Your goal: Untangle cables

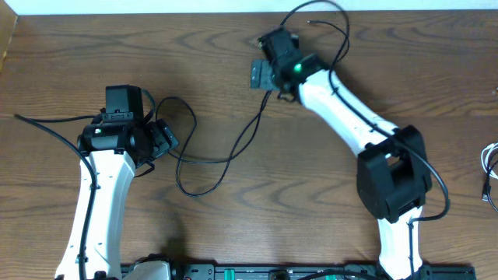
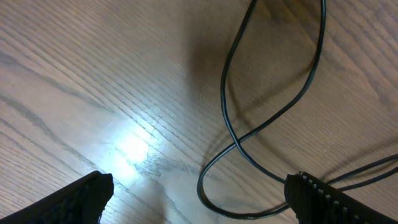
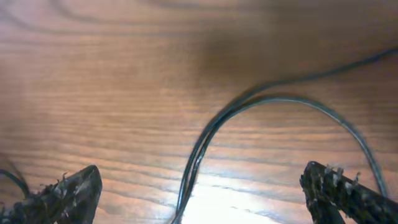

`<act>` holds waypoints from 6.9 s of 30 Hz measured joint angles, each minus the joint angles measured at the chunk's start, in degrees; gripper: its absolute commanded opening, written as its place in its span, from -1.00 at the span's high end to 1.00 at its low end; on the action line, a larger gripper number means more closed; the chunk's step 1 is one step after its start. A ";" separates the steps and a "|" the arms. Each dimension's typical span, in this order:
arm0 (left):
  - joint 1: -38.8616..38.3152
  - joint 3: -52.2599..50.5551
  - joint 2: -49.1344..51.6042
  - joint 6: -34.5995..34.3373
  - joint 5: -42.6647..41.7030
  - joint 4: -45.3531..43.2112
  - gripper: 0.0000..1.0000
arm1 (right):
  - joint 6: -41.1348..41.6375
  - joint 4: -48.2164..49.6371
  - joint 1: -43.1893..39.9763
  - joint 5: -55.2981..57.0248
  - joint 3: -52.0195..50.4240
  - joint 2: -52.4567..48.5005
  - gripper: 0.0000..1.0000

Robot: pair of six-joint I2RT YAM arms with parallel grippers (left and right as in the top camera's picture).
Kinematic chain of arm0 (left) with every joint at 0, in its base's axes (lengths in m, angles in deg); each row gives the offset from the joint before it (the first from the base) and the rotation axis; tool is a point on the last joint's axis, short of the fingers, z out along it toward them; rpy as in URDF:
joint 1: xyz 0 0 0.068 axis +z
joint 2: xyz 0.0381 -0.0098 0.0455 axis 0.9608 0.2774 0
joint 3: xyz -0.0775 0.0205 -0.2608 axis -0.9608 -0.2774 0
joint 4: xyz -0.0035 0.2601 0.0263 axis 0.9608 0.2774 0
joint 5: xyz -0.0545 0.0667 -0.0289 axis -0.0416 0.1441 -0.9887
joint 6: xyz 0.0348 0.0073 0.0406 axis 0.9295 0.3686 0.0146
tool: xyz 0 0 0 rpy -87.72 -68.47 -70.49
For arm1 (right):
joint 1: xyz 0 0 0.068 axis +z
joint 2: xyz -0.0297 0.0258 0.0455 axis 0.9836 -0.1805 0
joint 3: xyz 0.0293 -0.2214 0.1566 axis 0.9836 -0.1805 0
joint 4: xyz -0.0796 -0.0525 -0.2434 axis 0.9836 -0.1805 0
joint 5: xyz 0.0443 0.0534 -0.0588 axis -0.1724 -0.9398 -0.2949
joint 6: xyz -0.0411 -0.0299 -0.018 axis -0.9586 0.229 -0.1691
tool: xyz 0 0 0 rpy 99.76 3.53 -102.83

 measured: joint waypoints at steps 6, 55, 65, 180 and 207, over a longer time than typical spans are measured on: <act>0.00 0.00 0.00 -0.04 -0.07 0.00 -0.86 | -1.16 -2.49 0.83 -2.45 1.77 -1.64 -0.98; 0.00 0.00 0.00 -0.04 -0.26 0.00 -0.86 | 6.88 -21.07 -0.66 5.86 3.06 -11.76 0.98; 0.00 0.00 0.00 -0.02 -0.26 -0.02 -0.87 | -5.27 -23.52 -8.31 5.75 1.97 -2.56 0.98; 0.00 0.00 0.00 -0.02 -0.26 -0.04 -0.87 | -37.73 -31.15 -18.12 -13.35 1.29 -10.38 0.98; 0.00 0.00 0.00 -0.02 -0.26 -0.11 -0.87 | -33.00 -14.12 -28.09 8.94 3.10 30.64 0.98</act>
